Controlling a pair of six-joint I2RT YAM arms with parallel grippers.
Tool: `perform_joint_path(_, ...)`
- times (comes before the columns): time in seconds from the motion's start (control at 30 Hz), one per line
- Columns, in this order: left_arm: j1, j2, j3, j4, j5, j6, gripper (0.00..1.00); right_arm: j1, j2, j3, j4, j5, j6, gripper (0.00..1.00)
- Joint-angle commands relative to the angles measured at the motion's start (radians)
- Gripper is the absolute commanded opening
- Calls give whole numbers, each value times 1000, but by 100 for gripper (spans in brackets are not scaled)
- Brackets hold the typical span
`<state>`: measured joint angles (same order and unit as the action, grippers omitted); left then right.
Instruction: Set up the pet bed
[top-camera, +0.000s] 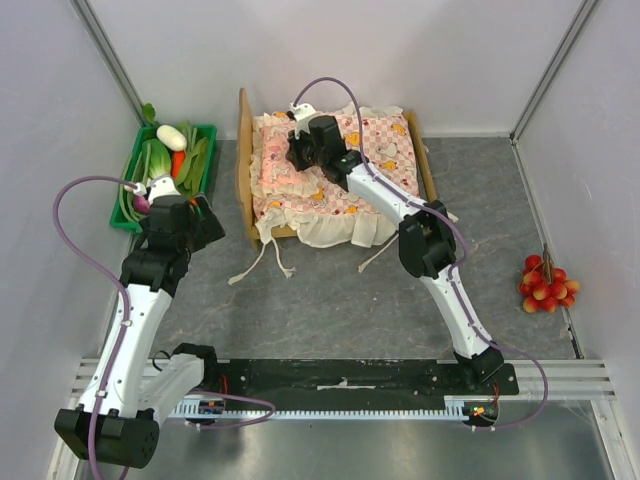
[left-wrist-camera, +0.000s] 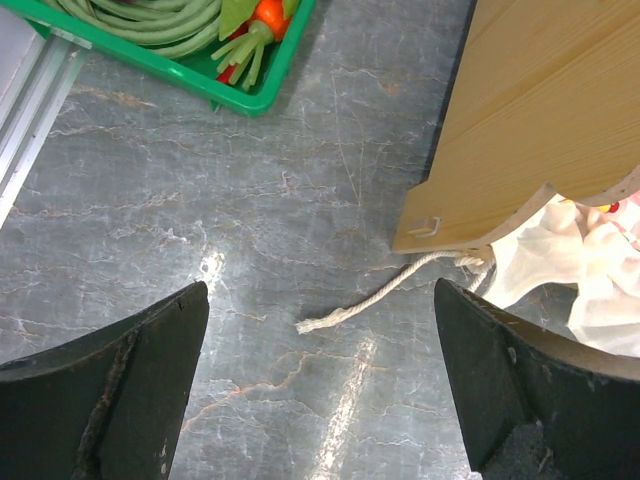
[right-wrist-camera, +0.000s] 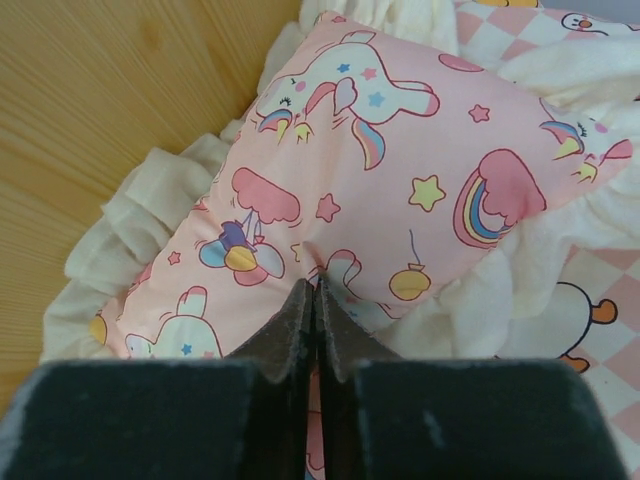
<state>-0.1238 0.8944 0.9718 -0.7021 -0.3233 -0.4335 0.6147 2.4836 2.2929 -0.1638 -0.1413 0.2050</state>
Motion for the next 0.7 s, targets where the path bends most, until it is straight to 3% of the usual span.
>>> perform_joint_path(0.0, 6, -26, 1, 30, 29, 36, 100, -18, -69, -6, 47, -32, -35, 15)
perform_joint_path(0.03, 6, -26, 1, 33, 33, 36, 100, -23, -98, -7, 47, -38, -33, 36)
perform_joint_path(0.13, 6, -26, 2, 38, 55, 32, 100, -56, -190, -36, 50, -46, -24, 53)
perform_joint_path(0.27, 6, -31, -11, 47, 95, 10, 100, -119, -371, -171, 76, -44, -19, 64)
perform_joint_path(0.4, 7, -52, -44, 65, 132, -46, 99, -181, -657, -501, 116, 24, 8, 70)
perform_joint_path(0.47, 6, -71, -67, 72, 129, -73, 100, -219, -759, -628, 112, 135, 36, 72)
perform_joint_path(0.6, 6, -109, -93, 67, 121, -97, 100, -274, -1088, -1057, 112, 402, 148, 80)
perform_joint_path(0.67, 6, -132, -117, 81, 118, -99, 100, -285, -1190, -1174, 107, 498, 171, 84)
